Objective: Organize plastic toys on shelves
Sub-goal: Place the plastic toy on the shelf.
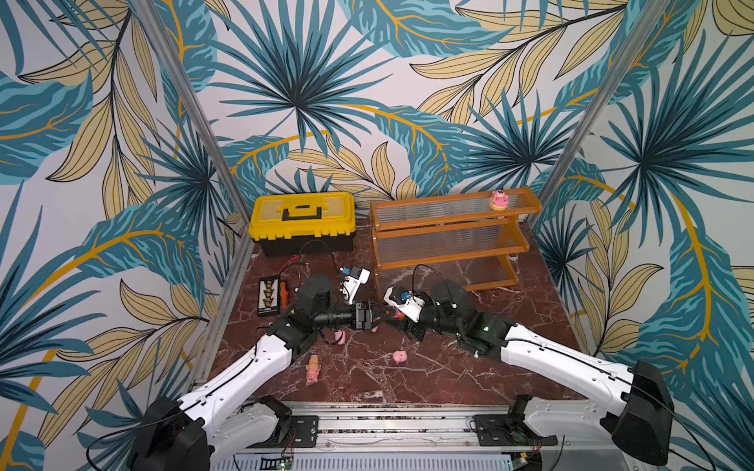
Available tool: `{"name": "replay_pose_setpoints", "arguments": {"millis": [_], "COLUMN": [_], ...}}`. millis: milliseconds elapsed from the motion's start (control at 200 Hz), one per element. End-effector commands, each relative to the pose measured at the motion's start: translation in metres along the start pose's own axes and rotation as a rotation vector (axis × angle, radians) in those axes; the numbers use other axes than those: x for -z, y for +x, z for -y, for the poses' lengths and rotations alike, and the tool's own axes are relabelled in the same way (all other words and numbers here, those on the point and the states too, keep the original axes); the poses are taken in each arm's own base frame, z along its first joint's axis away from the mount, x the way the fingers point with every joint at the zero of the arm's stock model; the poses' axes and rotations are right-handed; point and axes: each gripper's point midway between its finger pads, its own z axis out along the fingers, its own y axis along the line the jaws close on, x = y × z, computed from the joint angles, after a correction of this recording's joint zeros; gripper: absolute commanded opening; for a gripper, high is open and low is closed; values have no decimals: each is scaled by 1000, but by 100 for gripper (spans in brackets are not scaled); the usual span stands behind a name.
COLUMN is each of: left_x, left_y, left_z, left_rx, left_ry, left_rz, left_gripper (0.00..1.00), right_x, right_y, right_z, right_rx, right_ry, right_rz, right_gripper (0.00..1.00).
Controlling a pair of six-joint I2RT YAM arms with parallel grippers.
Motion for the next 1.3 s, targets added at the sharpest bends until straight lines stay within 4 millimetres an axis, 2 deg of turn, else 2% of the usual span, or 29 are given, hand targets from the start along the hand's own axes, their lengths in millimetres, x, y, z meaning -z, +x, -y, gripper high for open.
{"name": "replay_pose_setpoints", "arguments": {"millis": [0,195,395,516,661,821,911,1036,1126,1226,1297], "left_x": [-2,-7,-10,-9,-10,-12,-12,-12,-12,-12,-12], "left_y": [-18,-22,-23,-25,-24,-18,-14,-12,-11,-12,-14], "left_z": [18,16,10,10,9,5,1,-4,-5,-3,1], "left_rx": [-25,-1,15,11,17,32,32,35,34,32,28], "left_ry": [44,36,1,-17,-25,-29,-48,-72,-76,-70,-53], "left_rz": [44,45,35,33,19,-13,-27,-39,-46,-44,-40], "left_gripper": [61,46,38,37,30,31,35,34,27,12,8], "right_x": [-4,-7,-8,-10,-12,-13,-13,-13,-14,-13,-13], "right_y": [-2,0,1,1,1,-1,-1,-2,-2,-3,-3], "right_z": [0,0,1,3,4,9,8,7,6,5,3], "right_rx": [16,13,21,28,38,40,44,39,38,38,37], "right_ry": [1,0,5,17,26,50,50,48,45,44,39], "right_rz": [-10,-20,-31,-44,-56,-54,-55,-53,-53,-50,-49], "right_gripper": [45,45,45,45,44,44,44,44,44,44,45]}}
